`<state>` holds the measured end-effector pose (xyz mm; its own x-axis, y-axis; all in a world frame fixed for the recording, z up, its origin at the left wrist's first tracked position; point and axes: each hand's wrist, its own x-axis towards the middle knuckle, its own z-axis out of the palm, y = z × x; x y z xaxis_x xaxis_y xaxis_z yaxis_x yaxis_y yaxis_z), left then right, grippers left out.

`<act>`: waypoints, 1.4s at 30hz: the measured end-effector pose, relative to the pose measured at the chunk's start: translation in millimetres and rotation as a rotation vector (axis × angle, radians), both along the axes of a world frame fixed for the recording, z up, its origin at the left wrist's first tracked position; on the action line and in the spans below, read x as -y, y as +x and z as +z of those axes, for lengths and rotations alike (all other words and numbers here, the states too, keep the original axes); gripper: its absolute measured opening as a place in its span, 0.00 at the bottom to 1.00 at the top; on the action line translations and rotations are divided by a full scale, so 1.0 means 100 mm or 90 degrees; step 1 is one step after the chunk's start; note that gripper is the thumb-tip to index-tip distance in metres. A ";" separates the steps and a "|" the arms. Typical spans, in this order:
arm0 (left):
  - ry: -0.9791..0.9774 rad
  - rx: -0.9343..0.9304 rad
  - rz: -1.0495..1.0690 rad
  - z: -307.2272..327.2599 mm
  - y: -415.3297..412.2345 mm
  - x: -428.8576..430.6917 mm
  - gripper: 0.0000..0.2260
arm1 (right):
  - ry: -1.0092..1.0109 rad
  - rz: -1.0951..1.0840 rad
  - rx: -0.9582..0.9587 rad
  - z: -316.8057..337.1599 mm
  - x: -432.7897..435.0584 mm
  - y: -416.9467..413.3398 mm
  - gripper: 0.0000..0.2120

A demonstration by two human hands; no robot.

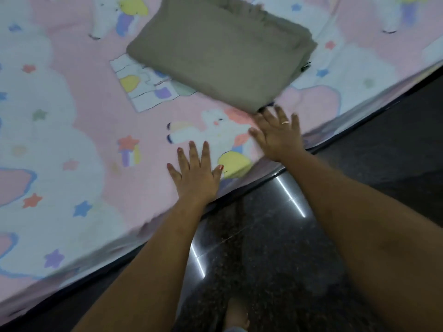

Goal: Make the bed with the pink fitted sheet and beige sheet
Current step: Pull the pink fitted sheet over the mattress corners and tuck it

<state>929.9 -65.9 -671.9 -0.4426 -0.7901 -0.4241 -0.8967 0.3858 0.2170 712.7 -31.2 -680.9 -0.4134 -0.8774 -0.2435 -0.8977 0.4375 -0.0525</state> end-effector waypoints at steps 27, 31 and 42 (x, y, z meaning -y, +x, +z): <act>0.097 -0.127 -0.164 -0.14 -3.86 0.72 0.29 | 0.015 -0.258 -0.034 -0.04 0.26 -3.91 0.26; 0.145 -0.164 -0.149 -0.22 -4.04 0.84 0.29 | -0.002 -0.427 0.000 0.05 0.24 -4.43 0.27; 0.110 -0.062 -0.104 -0.06 -4.40 0.85 0.29 | -0.041 -0.093 0.017 -0.03 0.36 -4.17 0.28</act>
<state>490.2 -150.7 -677.5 -0.6042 -0.6241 -0.4955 -0.7968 0.4735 0.3752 295.8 -67.4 -683.8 -0.5320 -0.8225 -0.2011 -0.8224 0.5584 -0.1085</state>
